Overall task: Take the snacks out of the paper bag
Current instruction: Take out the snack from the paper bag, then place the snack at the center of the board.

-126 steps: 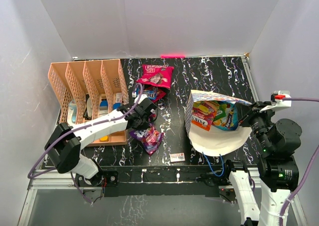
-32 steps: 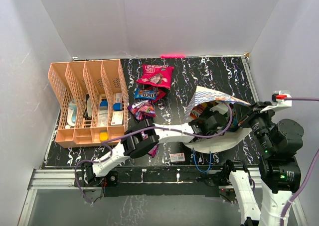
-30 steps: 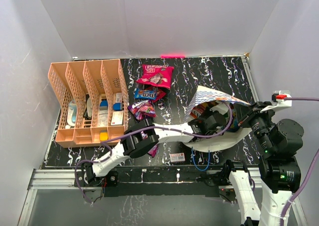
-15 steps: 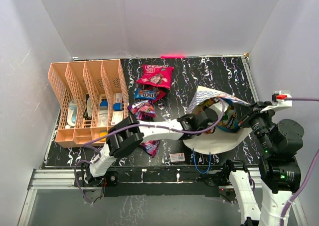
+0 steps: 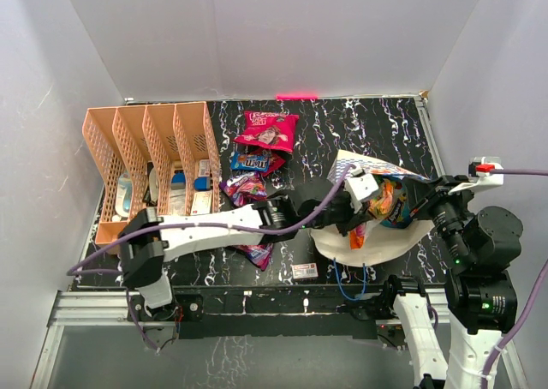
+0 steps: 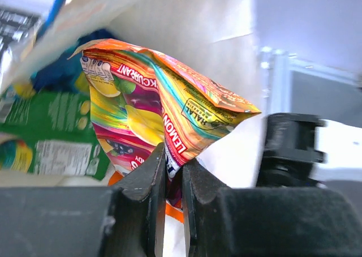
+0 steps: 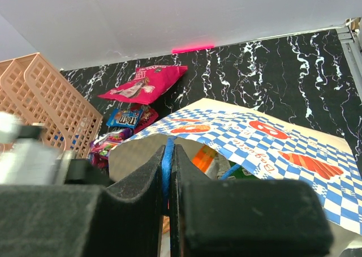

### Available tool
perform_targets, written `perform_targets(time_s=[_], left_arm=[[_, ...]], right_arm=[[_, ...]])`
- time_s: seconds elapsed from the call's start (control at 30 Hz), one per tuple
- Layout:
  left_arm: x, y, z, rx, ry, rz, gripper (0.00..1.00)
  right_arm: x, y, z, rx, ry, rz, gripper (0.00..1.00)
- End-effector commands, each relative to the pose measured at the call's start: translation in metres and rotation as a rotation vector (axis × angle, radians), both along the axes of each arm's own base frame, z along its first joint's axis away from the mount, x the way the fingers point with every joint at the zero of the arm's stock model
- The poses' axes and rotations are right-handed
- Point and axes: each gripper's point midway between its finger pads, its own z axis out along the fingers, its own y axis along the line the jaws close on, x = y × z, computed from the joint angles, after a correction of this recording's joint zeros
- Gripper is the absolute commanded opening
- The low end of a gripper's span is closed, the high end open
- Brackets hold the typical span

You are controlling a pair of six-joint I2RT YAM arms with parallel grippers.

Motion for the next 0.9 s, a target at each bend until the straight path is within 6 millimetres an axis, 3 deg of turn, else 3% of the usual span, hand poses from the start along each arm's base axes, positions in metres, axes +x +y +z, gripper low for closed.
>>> perform_targets(time_s=[0.0, 0.17, 0.33, 0.43, 0.5, 0.6, 0.73, 0.87], left_arm=[[-0.057, 0.022, 0.104, -0.226, -0.091, -0.279, 0.00], [-0.054, 0.065, 0.161, -0.275, -0.179, -0.205, 0.00], [-0.051, 0.131, 0.224, -0.347, -0.270, -0.084, 0.00], [-0.017, 0.169, 0.230, -0.347, -0.374, 0.151, 0.00], [0.014, 0.191, 0.226, -0.306, -0.385, 0.364, 0.00], [0.054, 0.218, 0.203, -0.167, -0.391, 0.648, 0.00], [0.090, 0.239, 0.145, 0.166, -0.448, 0.931, 0.00], [0.109, 0.251, 0.079, 0.525, -0.497, 1.090, 0.00]], right_arm=[[-0.002, 0.002, 0.028, -0.008, -0.108, 0.008, 0.08], [-0.001, 0.001, 0.023, -0.007, -0.099, 0.005, 0.08], [-0.002, -0.001, 0.022, -0.015, -0.099, -0.007, 0.08], [0.001, -0.001, 0.020, -0.015, -0.102, -0.002, 0.08], [0.002, 0.001, 0.020, -0.012, -0.101, 0.010, 0.08], [0.002, 0.002, 0.018, -0.010, -0.094, 0.012, 0.08], [0.001, 0.000, 0.018, -0.011, -0.093, -0.001, 0.08], [0.001, -0.001, 0.015, -0.011, -0.084, -0.005, 0.08]])
